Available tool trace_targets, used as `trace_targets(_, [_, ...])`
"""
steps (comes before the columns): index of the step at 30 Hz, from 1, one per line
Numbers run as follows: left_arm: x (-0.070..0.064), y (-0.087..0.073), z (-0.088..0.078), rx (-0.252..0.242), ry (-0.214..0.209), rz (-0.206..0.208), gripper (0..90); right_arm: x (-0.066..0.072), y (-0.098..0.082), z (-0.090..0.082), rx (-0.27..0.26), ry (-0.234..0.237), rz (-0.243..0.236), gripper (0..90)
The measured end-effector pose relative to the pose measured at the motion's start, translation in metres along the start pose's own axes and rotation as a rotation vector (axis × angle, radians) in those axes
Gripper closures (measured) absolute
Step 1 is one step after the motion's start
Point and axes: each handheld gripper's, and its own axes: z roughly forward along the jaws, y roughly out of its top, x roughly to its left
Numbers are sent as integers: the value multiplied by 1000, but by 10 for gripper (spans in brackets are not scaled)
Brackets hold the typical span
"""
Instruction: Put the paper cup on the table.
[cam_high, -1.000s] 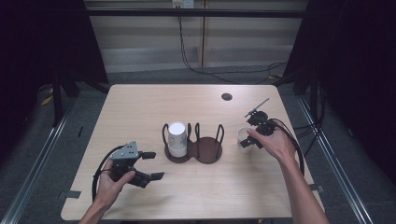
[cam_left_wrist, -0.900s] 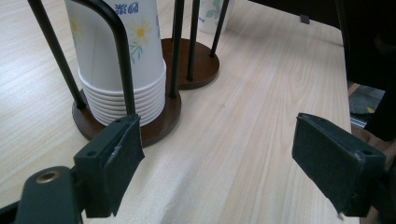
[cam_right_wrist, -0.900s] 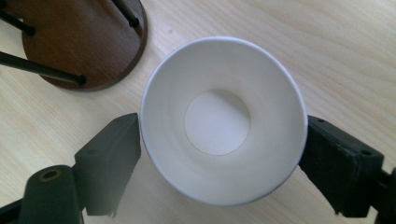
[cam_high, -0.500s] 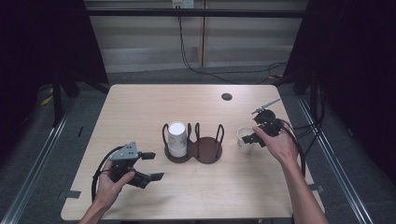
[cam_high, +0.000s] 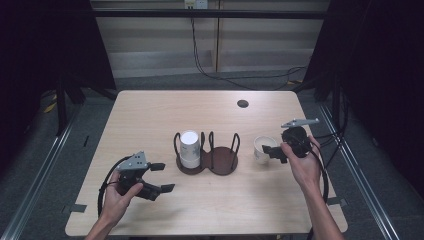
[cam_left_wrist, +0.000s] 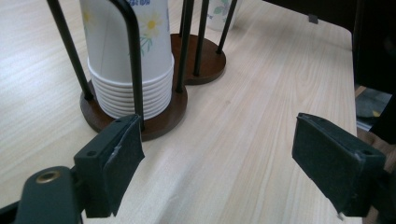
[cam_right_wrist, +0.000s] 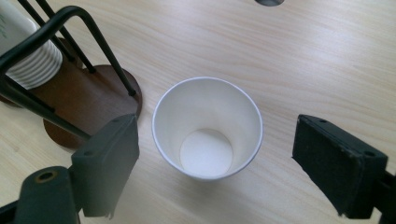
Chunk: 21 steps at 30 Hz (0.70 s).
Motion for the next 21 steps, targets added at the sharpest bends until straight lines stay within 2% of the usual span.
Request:
trace_targets(2, [0, 0, -2, -6, 4, 0, 162, 2, -6, -5, -42, 2, 20, 140])
trace_targets(6, [-1, -1, -3, -13, 3, -2, 162, 6, -14, -11, -105, -17, 17, 135])
trace_targets(11, [-3, 0, -3, -32, 9, 11, 161, 16, -27, -13, -184, 21, 21, 134])
trace_targets(14, [-4, -1, -2, -32, 13, 10, 162, 24, -38, -12, -222, 22, 35, 135])
trace_targets(17, [-4, -1, -2, -37, 24, 8, 161, 30, -44, -13, -240, 42, 51, 135])
trace_targets(19, [-5, -1, -3, -41, 29, 9, 161, 33, -46, -16, -245, 58, 44, 135])
trace_targets(21, [-5, -1, -2, -38, 28, 9, 161, 38, -50, -22, -274, 78, 46, 135])
